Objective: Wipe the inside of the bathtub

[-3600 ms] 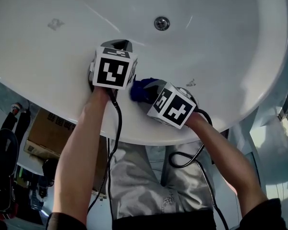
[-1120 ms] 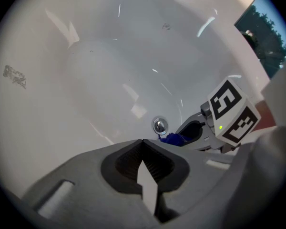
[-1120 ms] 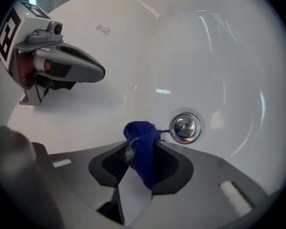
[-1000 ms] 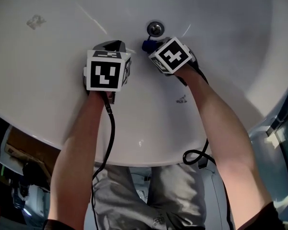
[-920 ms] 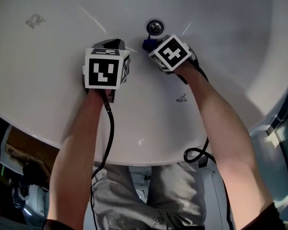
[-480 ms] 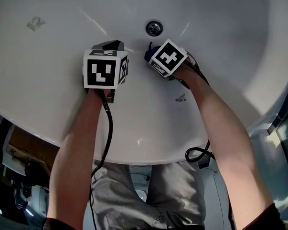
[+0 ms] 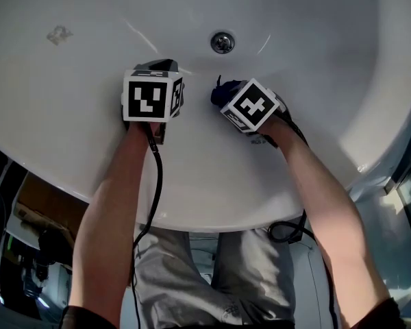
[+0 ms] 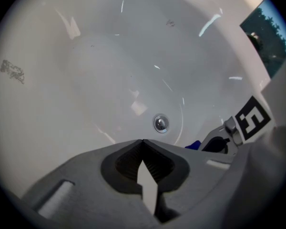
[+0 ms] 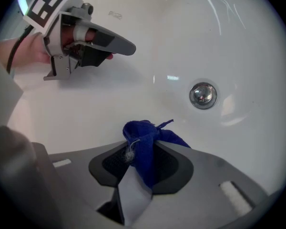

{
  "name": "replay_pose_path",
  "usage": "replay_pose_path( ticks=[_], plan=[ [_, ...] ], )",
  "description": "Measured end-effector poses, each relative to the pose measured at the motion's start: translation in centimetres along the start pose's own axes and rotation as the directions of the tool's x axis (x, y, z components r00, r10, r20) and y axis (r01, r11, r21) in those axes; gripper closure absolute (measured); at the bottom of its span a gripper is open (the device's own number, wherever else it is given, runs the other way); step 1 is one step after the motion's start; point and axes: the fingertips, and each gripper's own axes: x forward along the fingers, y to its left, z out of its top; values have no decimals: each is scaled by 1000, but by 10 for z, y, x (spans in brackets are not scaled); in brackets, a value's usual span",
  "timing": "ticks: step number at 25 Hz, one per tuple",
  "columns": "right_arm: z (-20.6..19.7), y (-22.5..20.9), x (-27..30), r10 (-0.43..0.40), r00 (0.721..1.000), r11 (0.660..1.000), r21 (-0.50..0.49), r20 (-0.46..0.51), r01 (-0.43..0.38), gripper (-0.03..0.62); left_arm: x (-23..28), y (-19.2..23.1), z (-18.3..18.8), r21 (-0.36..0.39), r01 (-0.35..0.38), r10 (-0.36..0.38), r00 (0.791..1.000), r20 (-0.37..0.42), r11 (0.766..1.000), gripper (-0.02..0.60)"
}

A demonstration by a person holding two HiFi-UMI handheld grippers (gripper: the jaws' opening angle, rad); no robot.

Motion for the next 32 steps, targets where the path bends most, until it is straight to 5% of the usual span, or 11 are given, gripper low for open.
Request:
replay_pose_path(
  ticks=[19,32],
  plan=[
    [-45,85,-58,214,970,967,-114,-116,-227,470,-1,-7,-12,40,-54,56,996,-69,998,578],
    [-93,141,-127,280,938,888,-317,-203,-334,471,0,-27,-13,22,-59,61,996,-71,998,578]
  ],
)
